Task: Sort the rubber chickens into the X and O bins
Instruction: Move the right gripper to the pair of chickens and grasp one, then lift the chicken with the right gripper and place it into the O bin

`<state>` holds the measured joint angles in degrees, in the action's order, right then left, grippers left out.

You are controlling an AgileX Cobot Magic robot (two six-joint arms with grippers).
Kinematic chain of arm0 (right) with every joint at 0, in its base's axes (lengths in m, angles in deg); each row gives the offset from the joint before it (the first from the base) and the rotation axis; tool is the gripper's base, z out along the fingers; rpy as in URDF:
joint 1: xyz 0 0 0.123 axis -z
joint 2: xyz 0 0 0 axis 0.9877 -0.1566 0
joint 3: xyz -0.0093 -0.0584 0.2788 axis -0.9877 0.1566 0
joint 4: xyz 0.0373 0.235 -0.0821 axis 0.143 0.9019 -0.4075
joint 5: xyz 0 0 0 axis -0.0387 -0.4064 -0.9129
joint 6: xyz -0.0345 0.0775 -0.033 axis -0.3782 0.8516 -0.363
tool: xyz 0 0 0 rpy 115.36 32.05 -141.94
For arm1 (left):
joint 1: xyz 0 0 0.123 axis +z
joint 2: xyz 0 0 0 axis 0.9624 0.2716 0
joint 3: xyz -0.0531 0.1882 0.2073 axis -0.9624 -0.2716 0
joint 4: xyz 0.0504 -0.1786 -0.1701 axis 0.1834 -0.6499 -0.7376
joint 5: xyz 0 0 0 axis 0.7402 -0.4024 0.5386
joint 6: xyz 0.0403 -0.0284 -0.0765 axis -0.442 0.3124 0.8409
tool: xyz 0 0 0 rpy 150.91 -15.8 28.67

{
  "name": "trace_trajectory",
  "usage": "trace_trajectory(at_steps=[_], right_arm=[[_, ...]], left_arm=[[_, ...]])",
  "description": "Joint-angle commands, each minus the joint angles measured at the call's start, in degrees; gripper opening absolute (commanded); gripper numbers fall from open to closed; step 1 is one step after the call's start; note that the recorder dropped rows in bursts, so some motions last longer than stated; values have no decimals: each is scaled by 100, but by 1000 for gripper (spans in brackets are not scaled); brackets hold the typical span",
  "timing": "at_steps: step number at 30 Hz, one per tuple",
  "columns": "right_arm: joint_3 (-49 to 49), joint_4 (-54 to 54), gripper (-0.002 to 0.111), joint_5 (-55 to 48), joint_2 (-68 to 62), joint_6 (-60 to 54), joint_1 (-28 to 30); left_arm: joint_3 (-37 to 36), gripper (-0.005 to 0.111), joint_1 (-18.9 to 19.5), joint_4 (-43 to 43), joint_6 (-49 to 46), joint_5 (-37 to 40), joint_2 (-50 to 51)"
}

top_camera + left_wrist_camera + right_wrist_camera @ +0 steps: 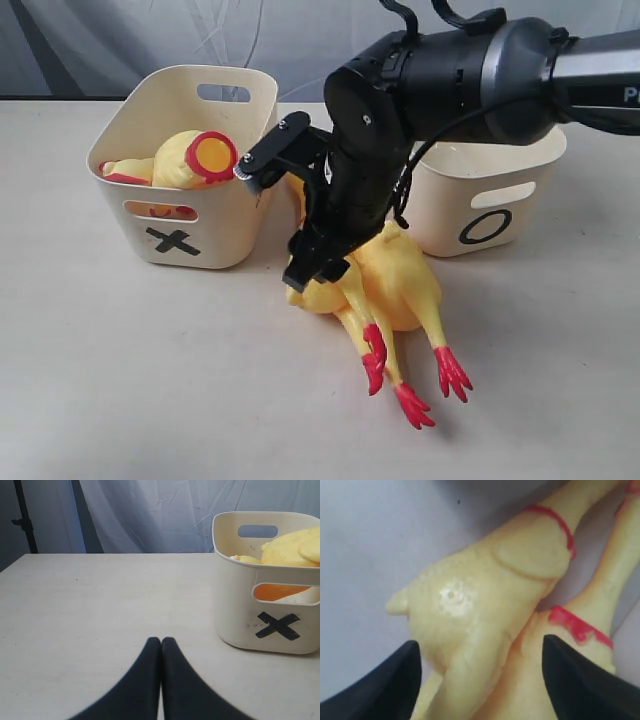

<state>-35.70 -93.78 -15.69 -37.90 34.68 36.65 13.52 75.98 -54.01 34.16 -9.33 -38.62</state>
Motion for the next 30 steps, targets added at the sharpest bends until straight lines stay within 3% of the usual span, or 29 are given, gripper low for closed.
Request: trace_trajectory(at_steps=[1,11,13,15,16,20,30], right_arm=[[21,28,65,347,-145,76,32],[21,581,64,491,-1113,504,32],[21,581,50,233,-1237,591,32],[21,381,22,-212,-1301,591,32],[21,232,2,-417,-1298,591,32],[-17,-192,-1,-943,-1203,879,32],[-17,-399,-1,-1022,121,935,32]], left_arm=[[11,0,-26,35,16,-54,-27],[11,0,-26,35,16,-54,-27],[11,0,-26,35,16,-54,-27],[11,0,-26,35,16,-54,-27],[11,0,-26,35,16,-54,-27],[11,0,-26,35,16,-54,-27],[11,0,-26,35,16,-54,-27]])
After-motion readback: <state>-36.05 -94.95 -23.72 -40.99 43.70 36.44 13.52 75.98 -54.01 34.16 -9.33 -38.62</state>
